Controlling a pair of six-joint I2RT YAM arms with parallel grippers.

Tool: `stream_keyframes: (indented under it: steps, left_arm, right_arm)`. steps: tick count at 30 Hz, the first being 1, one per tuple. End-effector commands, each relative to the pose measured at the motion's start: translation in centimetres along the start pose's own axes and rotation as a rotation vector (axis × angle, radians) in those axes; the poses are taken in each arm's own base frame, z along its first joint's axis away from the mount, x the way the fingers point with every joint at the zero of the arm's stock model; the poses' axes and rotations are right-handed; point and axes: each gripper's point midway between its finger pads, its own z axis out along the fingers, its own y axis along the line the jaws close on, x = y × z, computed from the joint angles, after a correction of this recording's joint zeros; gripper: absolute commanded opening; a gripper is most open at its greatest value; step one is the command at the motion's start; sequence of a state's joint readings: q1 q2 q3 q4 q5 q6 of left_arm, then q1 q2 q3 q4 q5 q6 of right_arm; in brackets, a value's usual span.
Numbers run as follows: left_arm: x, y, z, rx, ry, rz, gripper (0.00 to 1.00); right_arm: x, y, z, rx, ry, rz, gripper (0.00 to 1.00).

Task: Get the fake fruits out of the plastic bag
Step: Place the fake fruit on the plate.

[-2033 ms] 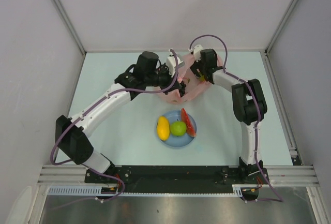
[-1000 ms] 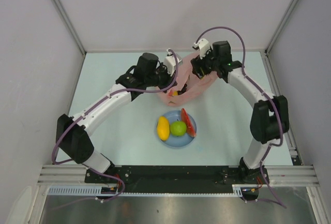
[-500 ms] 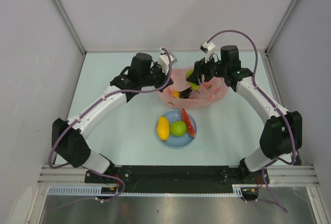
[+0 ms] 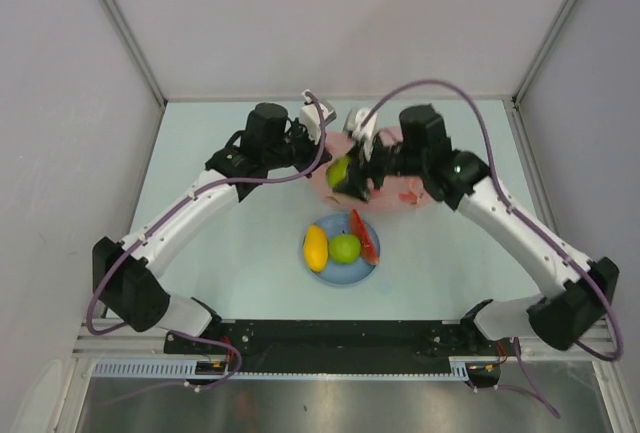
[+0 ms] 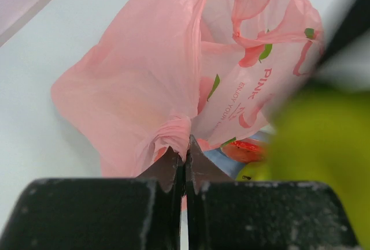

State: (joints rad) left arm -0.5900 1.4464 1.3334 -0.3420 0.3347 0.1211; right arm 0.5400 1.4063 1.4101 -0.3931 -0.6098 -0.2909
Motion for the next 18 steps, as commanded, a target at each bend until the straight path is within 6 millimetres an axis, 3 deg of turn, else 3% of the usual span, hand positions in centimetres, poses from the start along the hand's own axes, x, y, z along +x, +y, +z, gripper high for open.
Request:
stream_keyframes:
  steps: [1,3,5,6,7,10,14,18]
  left_arm:
    - [-2.5,-0.6,-2.5,0.001,-0.098,0.032,0.0]
    - [-2.5,-0.9,-3.3,0.001,-0.108,0.039,0.0]
    - [-2.3,-1.2,-3.8,0.007,-0.113,0.041,0.0]
    - [-1.7,-1.3,-3.9,0.006,-0.106,0.038,0.0]
    - [-1.9,-1.5,-4.6,0.005,-0.118,0.043,0.0]
    - [-1.1,-2.1,-5.4,0.012,-0.125,0.036,0.0]
    - [0.2,-2.7,-5.8,0.03,-0.124,0.025,0.0]
    - [1.1,-3.1,-6.5,0.033,-0.111,0.014,0.0]
  right_arm:
    - [6.2,8.6,-2.5,-0.184,0.201,-0.295,0.49]
    - [9.8,11.0,-2.3,-0.229,0.28,-0.334,0.49]
    - [11.2,12.4,-2.1,-0.248,0.29,-0.389,0.48]
    - [13.6,12.7,-2.1,-0.247,0.344,-0.407,0.48]
    - [13.9,14.2,-1.8,-0.28,0.333,-0.464,0.48]
    - [16.8,15.9,-1.3,-0.313,0.361,-0.548,0.48]
    - [19.7,16.5,-0.2,-0.349,0.387,-0.687,0.5]
    - [20.4,16.6,1.0,-0.338,0.382,-0.753,0.51]
